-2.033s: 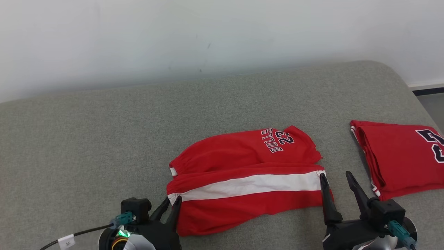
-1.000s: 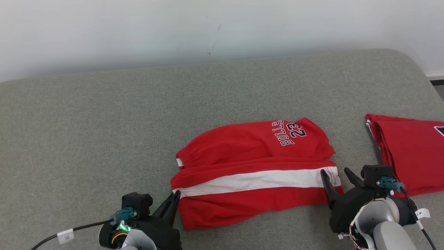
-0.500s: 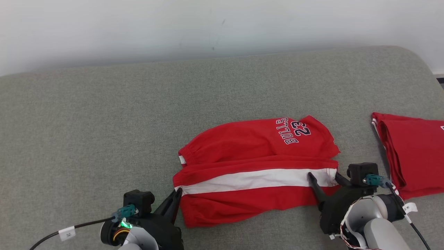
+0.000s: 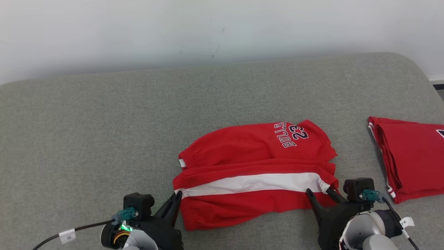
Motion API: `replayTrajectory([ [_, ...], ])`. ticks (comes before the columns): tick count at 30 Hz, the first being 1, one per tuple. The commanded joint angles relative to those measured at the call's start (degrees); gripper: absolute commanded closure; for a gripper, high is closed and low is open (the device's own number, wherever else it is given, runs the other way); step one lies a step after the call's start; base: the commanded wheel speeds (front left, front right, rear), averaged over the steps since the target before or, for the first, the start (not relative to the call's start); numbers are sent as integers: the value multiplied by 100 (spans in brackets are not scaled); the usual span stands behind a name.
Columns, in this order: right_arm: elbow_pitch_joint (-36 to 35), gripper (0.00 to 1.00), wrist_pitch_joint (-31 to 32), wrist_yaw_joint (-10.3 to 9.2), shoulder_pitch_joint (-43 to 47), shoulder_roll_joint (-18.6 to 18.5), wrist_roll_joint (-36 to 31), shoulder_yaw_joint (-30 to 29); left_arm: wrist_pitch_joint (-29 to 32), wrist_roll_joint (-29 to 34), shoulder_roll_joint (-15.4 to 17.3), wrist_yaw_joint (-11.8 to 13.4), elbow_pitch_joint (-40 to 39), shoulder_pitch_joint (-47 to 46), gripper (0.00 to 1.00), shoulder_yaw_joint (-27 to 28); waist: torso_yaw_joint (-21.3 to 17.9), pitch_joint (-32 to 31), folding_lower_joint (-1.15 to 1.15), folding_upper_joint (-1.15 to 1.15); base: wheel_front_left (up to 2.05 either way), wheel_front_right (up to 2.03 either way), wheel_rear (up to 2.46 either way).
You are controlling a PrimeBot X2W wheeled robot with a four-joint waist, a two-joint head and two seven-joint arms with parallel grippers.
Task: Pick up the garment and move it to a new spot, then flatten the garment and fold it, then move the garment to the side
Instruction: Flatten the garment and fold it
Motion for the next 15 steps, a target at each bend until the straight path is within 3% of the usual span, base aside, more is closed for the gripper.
replayTrajectory([
  [1,-47,22,4,-12,46,25,-24,39,-29,-34,18,20,15,51,100,-6,-16,-14,0,0,0,0,0],
  [4,-67,23,-25,-13,-22,-4,-42,69,-27,-42,26,22,10,43,100,-21,-33,-24,0,0,0,0,0],
  [7,19,36,-9,-13,-113,-34,-61,59,-22,-43,29,24,2,30,100,-39,-38,-27,0,0,0,0,0],
  [13,279,40,4,-13,-289,-63,-180,-84,1,-58,5,24,-18,-17,100,-76,-13,-15,0,0,0,0,0],
  [15,382,49,-5,-12,-351,-61,-239,-136,8,-76,-4,24,-26,-31,100,-87,0,-6,0,0,0,0,0],
])
